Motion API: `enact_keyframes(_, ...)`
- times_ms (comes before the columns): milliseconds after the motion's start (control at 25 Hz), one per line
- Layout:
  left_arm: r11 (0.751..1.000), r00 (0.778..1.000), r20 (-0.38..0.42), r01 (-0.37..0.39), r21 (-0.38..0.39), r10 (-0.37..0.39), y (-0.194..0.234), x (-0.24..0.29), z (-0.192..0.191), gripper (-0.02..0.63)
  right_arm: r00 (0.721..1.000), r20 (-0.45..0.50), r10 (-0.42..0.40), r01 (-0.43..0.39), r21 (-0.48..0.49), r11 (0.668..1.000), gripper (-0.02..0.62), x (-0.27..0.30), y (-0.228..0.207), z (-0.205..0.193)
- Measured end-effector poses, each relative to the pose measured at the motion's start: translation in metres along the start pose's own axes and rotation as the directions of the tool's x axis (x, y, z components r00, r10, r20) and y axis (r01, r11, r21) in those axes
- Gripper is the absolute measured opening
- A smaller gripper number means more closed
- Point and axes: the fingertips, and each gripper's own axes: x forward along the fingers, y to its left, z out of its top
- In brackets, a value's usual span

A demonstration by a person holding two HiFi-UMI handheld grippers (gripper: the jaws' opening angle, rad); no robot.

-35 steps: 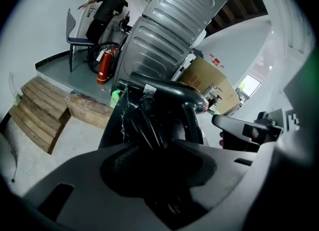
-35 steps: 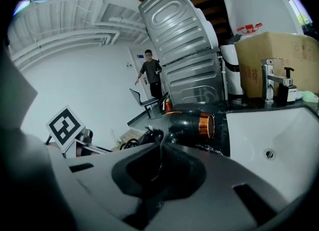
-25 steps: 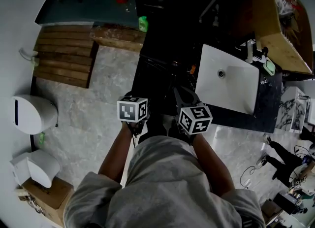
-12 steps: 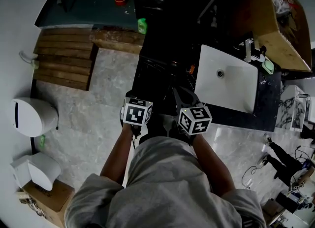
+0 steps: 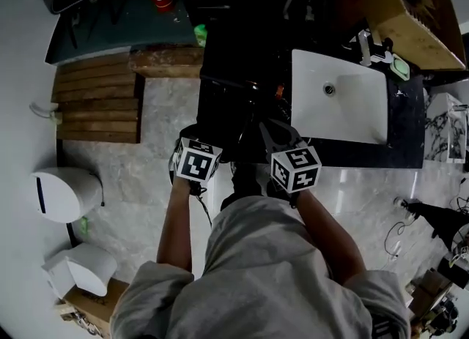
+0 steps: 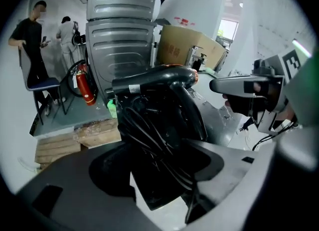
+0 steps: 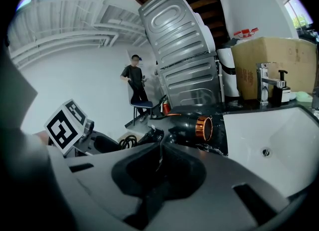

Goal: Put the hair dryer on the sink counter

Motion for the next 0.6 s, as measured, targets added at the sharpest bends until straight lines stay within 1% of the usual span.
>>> enact_keyframes(80,0.999,1.0,-0.011,-0.001,0.034,0.002,0.001,0.001,0.002,0.278,1.0,0.001,-0.001,0.001,-0.001,1.0,0.026,0.0,0.0,0.0)
enact_keyframes(200,0.999,1.0,-0.017,-0.012,0.048,0.013,0.001,-0.001,0.004,0.278,1.0,0.004,-0.001,0.001,-0.007,1.0,0.026,0.001,0.001,0.0)
enact_keyframes(360,0.995,0.999,0.006,-0.053,0.089,0.052,-0.001,-0.006,0.006,0.284,1.0,0.005,0.005,-0.005,-0.003,1.0,0.026,0.003,0.003,-0.001)
enact_keyframes(480,0.985,0.998,0.024,-0.059,0.164,0.056,-0.008,-0.005,0.01,0.287,1.0,0.001,0.014,-0.014,-0.004,1.0,0.026,0.005,0.006,0.0)
enact_keyframes(600,0.966,0.998,0.052,-0.054,0.251,0.042,-0.016,-0.003,0.016,0.295,1.0,0.0,0.023,-0.023,-0.007,1.0,0.026,0.008,0.007,0.001)
